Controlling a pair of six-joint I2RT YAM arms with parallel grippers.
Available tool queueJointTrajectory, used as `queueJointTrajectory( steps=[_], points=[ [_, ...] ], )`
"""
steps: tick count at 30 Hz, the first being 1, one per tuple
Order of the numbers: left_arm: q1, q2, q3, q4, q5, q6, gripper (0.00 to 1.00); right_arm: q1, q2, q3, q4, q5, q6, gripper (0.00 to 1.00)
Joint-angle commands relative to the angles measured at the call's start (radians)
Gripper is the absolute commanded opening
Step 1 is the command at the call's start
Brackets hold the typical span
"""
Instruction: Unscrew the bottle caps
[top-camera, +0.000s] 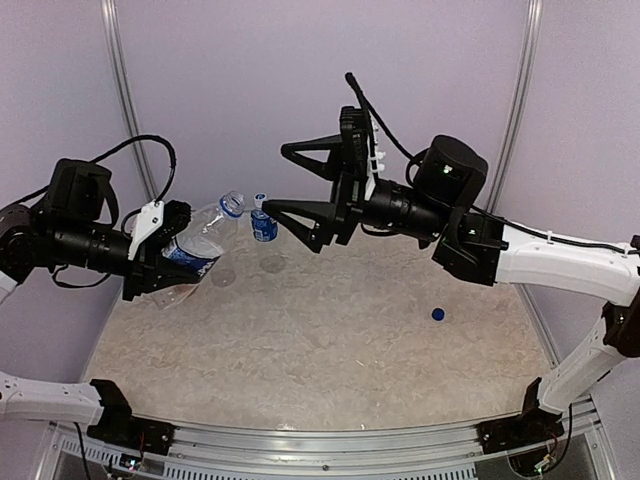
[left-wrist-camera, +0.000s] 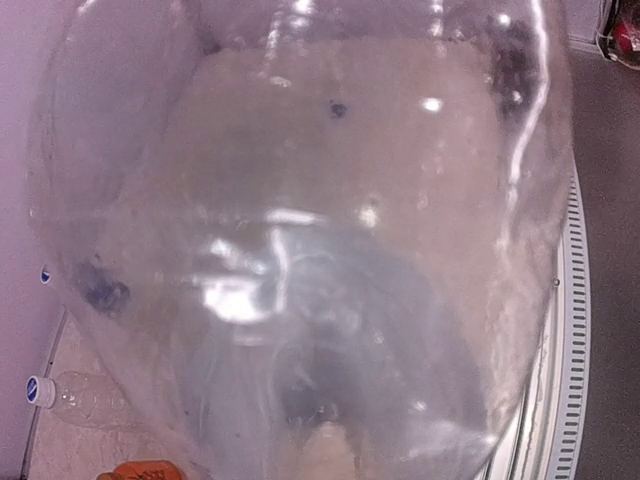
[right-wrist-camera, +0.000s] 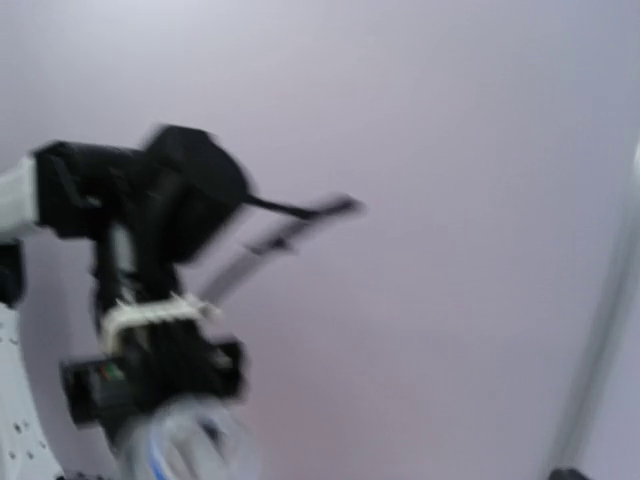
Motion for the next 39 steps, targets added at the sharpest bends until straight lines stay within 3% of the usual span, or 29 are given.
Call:
queueJointTrajectory(
  steps=[1, 5, 13, 18, 20, 22, 23, 26, 27, 30, 35, 39],
  points=[
    [0.005, 0.004, 0.02, 0.01, 0.023, -0.01, 0.2, 0.065, 0.134, 0.113, 0.119, -0.063, -0.049, 0.93],
    [0.002, 0.001, 0.02, 0.005, 0.028, -0.009, 0.2, 0.075, 0.221, 0.217, 0.037, -0.088, -0.028, 0.84],
    [-0.009, -0.004, 0.018, 0.014, 0.024, 0.007, 0.2, 0.075, 0.273, 0.258, -0.042, -0.116, 0.019, 0.52],
    [-0.01, -0.012, 0.019, 0.026, 0.027, 0.009, 0.2, 0.075, 0.282, 0.268, -0.092, -0.117, 0.028, 0.44],
    [-0.01, -0.011, 0.021, 0.026, 0.032, 0.007, 0.2, 0.075, 0.295, 0.288, -0.117, -0.122, 0.034, 0.36],
    [-0.011, -0.01, 0.023, 0.026, 0.035, 0.005, 0.2, 0.075, 0.305, 0.302, -0.129, -0.128, 0.048, 0.06],
    [-0.011, -0.01, 0.024, 0.025, 0.035, 0.004, 0.19, 0.075, 0.308, 0.305, -0.132, -0.125, 0.051, 0.0],
    [-0.01, -0.011, 0.024, 0.027, 0.032, -0.002, 0.21, 0.073, 0.309, 0.317, -0.16, -0.119, 0.053, 0.0],
    [-0.01, -0.013, 0.02, 0.03, 0.03, -0.006, 0.27, 0.071, 0.307, 0.318, -0.167, -0.116, 0.068, 0.0],
    [-0.009, -0.021, -0.004, 0.059, 0.004, -0.036, 0.95, 0.06, 0.287, 0.303, -0.175, -0.078, 0.117, 0.0],
    [0.014, -0.057, -0.047, 0.118, -0.052, -0.118, 0.99, 0.017, 0.198, 0.228, -0.286, 0.176, 0.136, 0.0],
    [0.075, -0.104, -0.062, 0.133, -0.035, -0.185, 0.99, -0.076, 0.084, 0.18, -0.521, 0.56, 0.164, 0.0]
  ],
)
